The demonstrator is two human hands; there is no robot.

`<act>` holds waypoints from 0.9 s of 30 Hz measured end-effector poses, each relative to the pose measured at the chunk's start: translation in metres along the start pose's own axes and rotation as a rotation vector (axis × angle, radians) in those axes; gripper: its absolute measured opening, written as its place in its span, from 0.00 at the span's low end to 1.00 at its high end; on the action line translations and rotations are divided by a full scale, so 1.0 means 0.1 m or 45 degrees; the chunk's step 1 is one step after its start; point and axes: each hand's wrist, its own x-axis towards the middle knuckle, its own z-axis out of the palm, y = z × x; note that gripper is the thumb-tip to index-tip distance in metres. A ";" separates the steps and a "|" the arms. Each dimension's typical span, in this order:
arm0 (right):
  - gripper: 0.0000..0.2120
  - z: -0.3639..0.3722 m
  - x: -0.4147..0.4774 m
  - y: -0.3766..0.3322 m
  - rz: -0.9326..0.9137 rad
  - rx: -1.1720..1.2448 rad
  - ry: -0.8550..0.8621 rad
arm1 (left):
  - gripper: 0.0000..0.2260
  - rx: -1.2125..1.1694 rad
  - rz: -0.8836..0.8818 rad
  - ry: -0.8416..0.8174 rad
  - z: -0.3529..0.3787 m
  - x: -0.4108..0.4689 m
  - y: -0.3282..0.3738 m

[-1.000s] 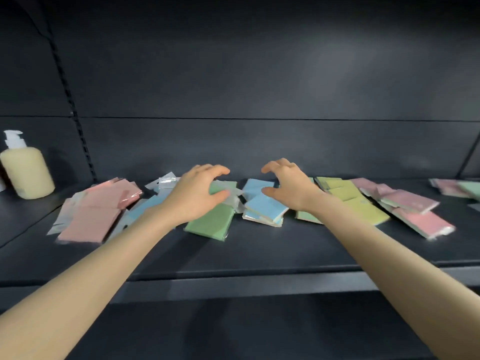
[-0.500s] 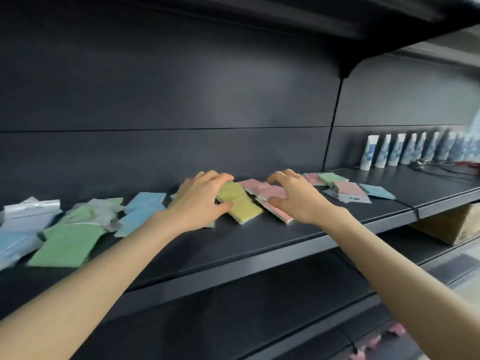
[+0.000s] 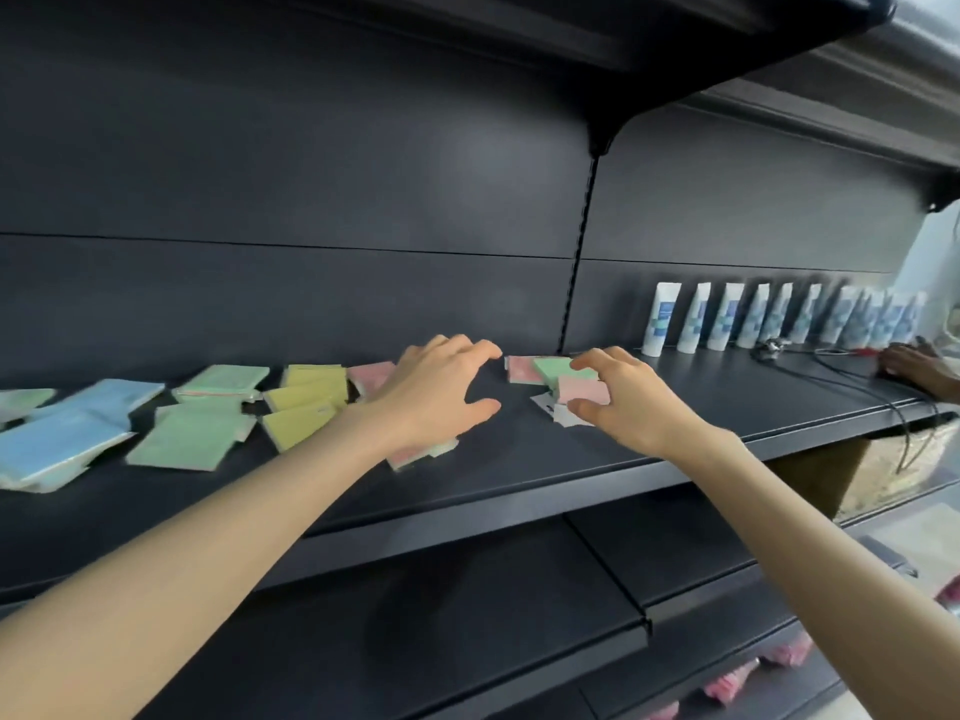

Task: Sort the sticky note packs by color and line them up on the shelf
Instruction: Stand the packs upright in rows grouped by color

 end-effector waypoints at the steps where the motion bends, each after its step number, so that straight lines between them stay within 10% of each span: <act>1: 0.21 -0.01 0.07 0.09 -0.004 0.002 -0.005 | 0.22 -0.005 0.000 -0.014 0.02 0.10 0.02; 27: 0.25 0.79 2.31 1.81 -0.134 0.144 -0.375 | 0.27 -0.111 -0.208 -0.501 1.44 2.45 -0.60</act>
